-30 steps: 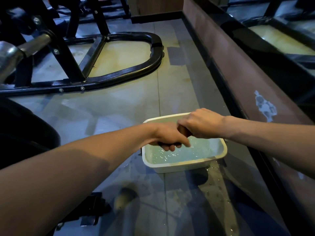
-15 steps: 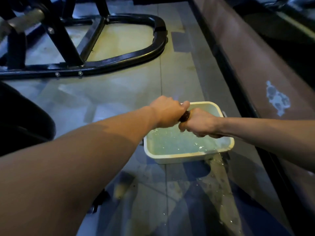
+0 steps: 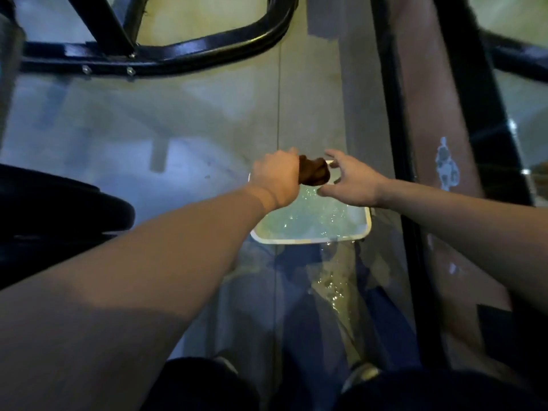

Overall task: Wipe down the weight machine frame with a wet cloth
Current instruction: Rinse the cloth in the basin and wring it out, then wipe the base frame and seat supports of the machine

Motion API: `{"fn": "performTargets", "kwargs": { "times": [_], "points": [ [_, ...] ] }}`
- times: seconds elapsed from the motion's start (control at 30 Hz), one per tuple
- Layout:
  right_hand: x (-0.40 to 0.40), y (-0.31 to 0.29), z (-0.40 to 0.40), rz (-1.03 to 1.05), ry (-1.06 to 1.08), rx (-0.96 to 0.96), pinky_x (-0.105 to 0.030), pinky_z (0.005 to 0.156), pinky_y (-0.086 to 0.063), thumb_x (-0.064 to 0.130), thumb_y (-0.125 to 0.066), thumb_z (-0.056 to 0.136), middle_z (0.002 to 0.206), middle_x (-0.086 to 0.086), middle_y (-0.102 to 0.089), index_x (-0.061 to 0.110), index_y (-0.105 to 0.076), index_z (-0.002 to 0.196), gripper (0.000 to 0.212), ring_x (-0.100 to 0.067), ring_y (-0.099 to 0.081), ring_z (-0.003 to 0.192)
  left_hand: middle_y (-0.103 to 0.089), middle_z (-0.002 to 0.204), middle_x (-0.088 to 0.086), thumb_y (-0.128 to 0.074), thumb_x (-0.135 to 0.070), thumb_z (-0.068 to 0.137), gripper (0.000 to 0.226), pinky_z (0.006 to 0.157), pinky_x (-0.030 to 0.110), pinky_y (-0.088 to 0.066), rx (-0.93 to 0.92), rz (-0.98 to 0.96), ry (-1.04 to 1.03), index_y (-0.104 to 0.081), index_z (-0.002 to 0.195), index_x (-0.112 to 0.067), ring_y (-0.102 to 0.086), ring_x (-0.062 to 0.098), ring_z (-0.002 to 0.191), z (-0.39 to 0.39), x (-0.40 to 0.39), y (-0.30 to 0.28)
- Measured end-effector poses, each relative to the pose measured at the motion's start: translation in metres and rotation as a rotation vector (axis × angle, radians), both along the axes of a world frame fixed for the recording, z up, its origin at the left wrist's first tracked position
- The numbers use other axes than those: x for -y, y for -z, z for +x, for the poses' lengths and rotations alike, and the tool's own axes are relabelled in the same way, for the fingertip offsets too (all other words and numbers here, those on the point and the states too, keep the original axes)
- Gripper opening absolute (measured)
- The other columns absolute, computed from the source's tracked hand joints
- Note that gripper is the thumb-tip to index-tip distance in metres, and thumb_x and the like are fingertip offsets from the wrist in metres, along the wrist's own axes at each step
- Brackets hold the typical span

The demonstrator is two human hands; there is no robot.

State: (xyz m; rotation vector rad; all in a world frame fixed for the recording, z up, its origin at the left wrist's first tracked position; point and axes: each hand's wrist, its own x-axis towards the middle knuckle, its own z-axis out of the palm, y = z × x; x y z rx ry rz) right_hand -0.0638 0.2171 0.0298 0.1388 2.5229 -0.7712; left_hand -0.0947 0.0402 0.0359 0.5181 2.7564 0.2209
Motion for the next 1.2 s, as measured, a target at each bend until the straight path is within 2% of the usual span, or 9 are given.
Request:
{"fn": "performTargets", "kwargs": {
  "times": [0.23,0.37,0.5,0.63,0.73,0.83,0.97,1.1,1.2],
  "points": [
    [0.002,-0.107,0.011,0.139,-0.321,-0.059,-0.036,0.112,-0.039,0.027,-0.073,0.092,0.169,0.000,-0.009,0.027,-0.010,0.165,0.097,-0.029,-0.040,0.144,-0.069,0.089,0.003,-0.070,-0.022,0.083,0.019,0.065,0.026,-0.048,0.406,0.317,-0.331,-0.064,0.101,-0.022,-0.067,0.025,0.085,0.020,0.015,-0.087],
    [0.003,-0.164,0.018,0.159,-0.359,-0.065,-0.040,0.112,-0.043,0.032,-0.078,0.089,0.153,-0.006,-0.042,0.023,-0.031,0.159,0.084,-0.027,-0.046,0.136,-0.063,0.074,-0.001,-0.078,-0.019,0.082,0.026,0.052,0.023,-0.046,0.565,0.548,-0.412,-0.065,0.105,-0.020,-0.061,0.016,0.065,0.039,0.012,-0.141],
    [-0.001,-0.236,0.025,0.169,-0.367,-0.118,-0.043,0.093,-0.052,0.038,-0.078,0.086,0.115,-0.003,-0.056,0.024,-0.055,0.128,0.050,-0.025,-0.056,0.106,-0.066,0.078,0.001,-0.080,-0.021,0.080,0.030,0.061,0.027,-0.049,0.523,0.549,-0.353,-0.070,0.108,-0.016,-0.062,0.018,0.070,0.050,0.009,-0.211],
    [0.005,-0.314,0.024,0.151,-0.351,-0.110,-0.036,0.083,-0.047,0.039,-0.076,0.088,0.104,0.001,-0.052,0.029,-0.054,0.112,0.035,-0.022,-0.055,0.098,-0.067,0.082,0.004,-0.079,-0.024,0.082,0.023,0.061,0.026,-0.047,0.432,0.502,-0.296,-0.069,0.101,-0.014,-0.060,0.020,0.071,0.053,0.009,-0.288],
    [0.015,-0.348,0.024,0.119,-0.345,-0.156,-0.041,0.081,-0.051,0.032,-0.075,0.087,0.102,-0.001,-0.058,0.024,-0.060,0.111,0.029,-0.024,-0.057,0.095,-0.060,0.075,0.001,-0.078,-0.026,0.083,0.018,0.058,0.025,-0.042,0.369,0.436,-0.271,-0.062,0.087,-0.020,-0.055,0.019,0.067,0.057,0.014,-0.328],
    [0.027,-0.360,0.031,0.114,-0.347,-0.174,-0.044,0.085,-0.053,0.029,-0.077,0.086,0.103,-0.002,-0.062,0.022,-0.062,0.116,0.034,-0.023,-0.059,0.096,-0.062,0.081,0.004,-0.077,-0.026,0.083,0.018,0.068,0.028,-0.046,0.344,0.428,-0.272,-0.061,0.091,-0.023,-0.058,0.022,0.075,0.065,0.024,-0.339],
    [0.031,-0.367,0.054,0.142,-0.340,-0.140,-0.041,0.088,-0.054,0.029,-0.080,0.085,0.105,0.001,-0.065,0.024,-0.064,0.122,0.040,-0.022,-0.061,0.099,-0.063,0.079,0.001,-0.078,-0.027,0.086,0.022,0.066,0.028,-0.048,0.343,0.443,-0.276,-0.063,0.100,-0.022,-0.060,0.019,0.072,0.091,0.030,-0.344],
    [0.037,-0.378,0.095,0.165,-0.317,-0.087,-0.043,0.090,-0.054,0.029,-0.082,0.085,0.106,0.003,-0.064,0.028,-0.062,0.121,0.042,-0.022,-0.061,0.101,-0.069,0.093,0.007,-0.078,-0.027,0.083,0.028,0.076,0.034,-0.054,0.353,0.438,-0.273,-0.069,0.110,-0.022,-0.068,0.029,0.089,0.134,0.031,-0.350],
    [0.040,-0.394,0.126,0.229,-0.328,-0.055,-0.044,0.093,-0.054,0.031,-0.082,0.085,0.113,0.002,-0.062,0.028,-0.057,0.128,0.050,-0.021,-0.060,0.104,-0.067,0.095,0.007,-0.078,-0.027,0.084,0.025,0.079,0.035,-0.053,0.369,0.422,-0.232,-0.066,0.104,-0.025,-0.065,0.029,0.091,0.163,0.035,-0.367]
  ]
}}
